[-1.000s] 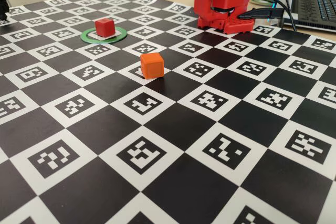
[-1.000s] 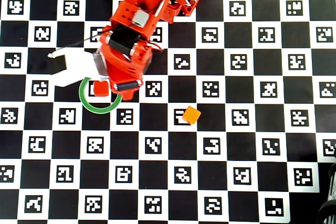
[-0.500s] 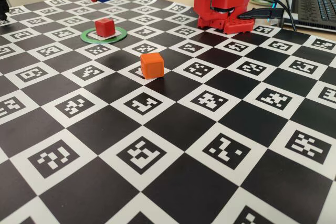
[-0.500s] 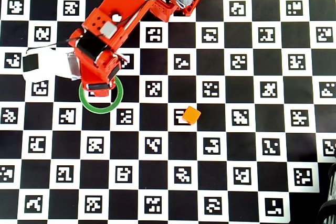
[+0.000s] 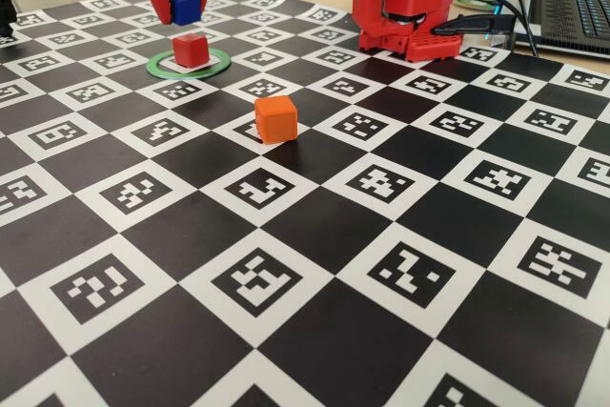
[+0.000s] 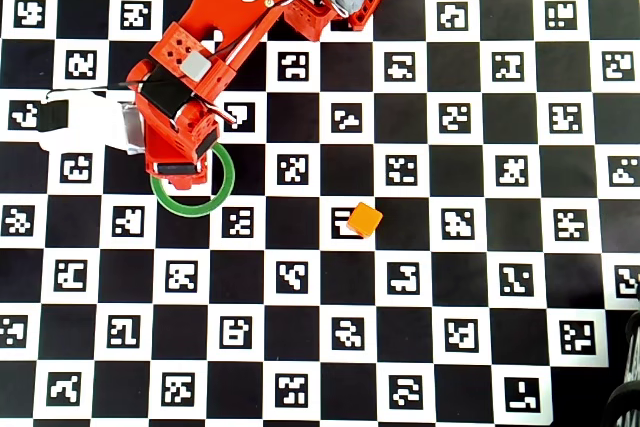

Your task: Grab the red cube then put it in the green circle then put the blue cube on top and finally the orange cube on top

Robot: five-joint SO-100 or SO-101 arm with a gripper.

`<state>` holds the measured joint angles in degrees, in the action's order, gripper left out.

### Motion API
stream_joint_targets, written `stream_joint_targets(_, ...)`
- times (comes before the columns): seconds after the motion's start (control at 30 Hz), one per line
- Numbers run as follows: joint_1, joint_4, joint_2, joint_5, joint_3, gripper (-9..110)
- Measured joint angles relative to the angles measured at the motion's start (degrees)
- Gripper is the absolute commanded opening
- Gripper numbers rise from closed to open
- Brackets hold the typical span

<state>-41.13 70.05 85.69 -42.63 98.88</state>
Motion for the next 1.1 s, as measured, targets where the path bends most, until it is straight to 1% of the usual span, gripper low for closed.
stream_joint_targets(0.47,0.0,-3.87,0.0,0.0,3.96,8)
stream_joint_targets(0.93,0.0,-4.22,0.0,0.88,4.22,8)
stream_joint_targets(1.1,0.0,-4.22,0.0,0.88,4.92,14)
